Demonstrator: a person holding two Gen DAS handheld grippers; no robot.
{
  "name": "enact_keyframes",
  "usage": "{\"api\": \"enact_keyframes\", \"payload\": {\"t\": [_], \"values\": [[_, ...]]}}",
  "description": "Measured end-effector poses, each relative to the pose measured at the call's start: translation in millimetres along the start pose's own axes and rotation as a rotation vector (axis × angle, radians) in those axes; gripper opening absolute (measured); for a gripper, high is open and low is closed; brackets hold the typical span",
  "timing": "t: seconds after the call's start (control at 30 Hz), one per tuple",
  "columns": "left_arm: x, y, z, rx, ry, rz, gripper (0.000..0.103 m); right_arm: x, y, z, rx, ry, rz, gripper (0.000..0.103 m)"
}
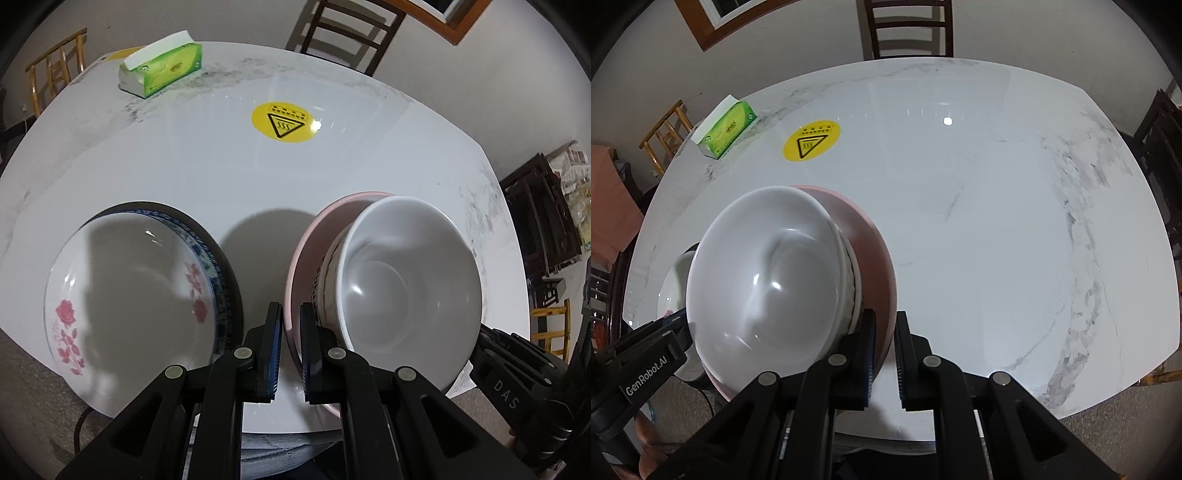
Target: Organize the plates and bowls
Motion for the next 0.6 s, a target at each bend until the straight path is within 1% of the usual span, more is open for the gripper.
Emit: {"api": "enact_keyframes", "payload": {"t": [0.6], "values": [[5.1, 33.5, -52.5, 0.053, 0.055, 0.044, 0.005, 1.5, 7.2, -63.5, 0.028, 0.093, 0.002, 0.01]]}}
Point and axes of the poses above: each gripper's, at about its wrist camera, not at the fingertips, and y roughly against the way its jaws point, z to its right, x to its top, the point moved 8 cm from there along -y, roughly the way its jaws point, and after that the axes turned 11 degrees about -y, right-handed, at the moved point
